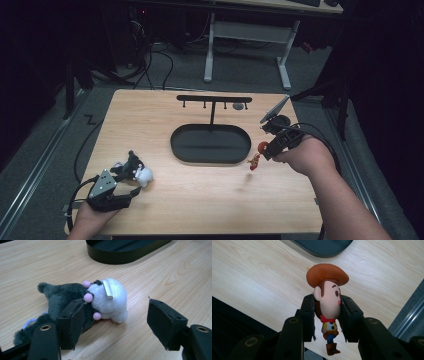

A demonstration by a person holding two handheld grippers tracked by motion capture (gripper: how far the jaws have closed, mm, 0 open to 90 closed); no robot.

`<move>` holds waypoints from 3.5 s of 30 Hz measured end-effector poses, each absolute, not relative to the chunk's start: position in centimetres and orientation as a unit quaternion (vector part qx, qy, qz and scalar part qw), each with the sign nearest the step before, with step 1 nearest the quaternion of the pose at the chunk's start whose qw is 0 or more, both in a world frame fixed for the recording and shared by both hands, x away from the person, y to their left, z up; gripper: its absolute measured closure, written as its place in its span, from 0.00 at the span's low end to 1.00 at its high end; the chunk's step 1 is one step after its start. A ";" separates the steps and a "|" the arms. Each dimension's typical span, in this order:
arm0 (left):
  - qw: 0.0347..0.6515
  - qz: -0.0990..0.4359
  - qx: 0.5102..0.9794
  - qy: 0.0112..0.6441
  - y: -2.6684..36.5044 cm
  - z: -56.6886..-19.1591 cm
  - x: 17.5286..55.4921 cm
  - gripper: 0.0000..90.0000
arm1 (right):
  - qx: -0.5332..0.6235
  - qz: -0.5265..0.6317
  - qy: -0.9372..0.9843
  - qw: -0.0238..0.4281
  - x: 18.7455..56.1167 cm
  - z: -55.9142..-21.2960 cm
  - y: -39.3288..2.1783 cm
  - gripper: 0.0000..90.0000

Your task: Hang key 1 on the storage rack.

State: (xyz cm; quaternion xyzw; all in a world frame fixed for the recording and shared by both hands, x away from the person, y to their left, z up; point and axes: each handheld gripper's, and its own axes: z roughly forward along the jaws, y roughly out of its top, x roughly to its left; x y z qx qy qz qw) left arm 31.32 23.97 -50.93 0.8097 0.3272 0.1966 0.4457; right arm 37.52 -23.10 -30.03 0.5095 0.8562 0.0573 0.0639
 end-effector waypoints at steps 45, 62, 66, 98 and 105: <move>0.441 0.190 0.816 0.320 23.9 -51.2 31.3 0.34 | 0.540 0.102 0.832 0.080 47.2 -27.4 -22.8 0.75; 0.439 0.188 0.820 0.317 23.8 -51.3 31.2 0.34 | 0.538 0.116 0.830 0.088 49.5 -27.0 -21.7 0.75; 0.438 0.188 0.820 0.317 23.8 -51.3 31.2 0.34 | 0.541 0.117 0.828 0.093 50.0 -26.9 -21.8 0.75; 0.433 0.186 0.824 0.314 23.7 -51.4 31.3 0.35 | 0.558 0.122 0.815 0.102 50.8 -27.6 -22.5 0.75; 0.430 0.185 0.827 0.312 23.6 -51.4 31.2 0.35 | 0.565 0.123 0.810 0.096 50.4 -28.6 -23.4 0.75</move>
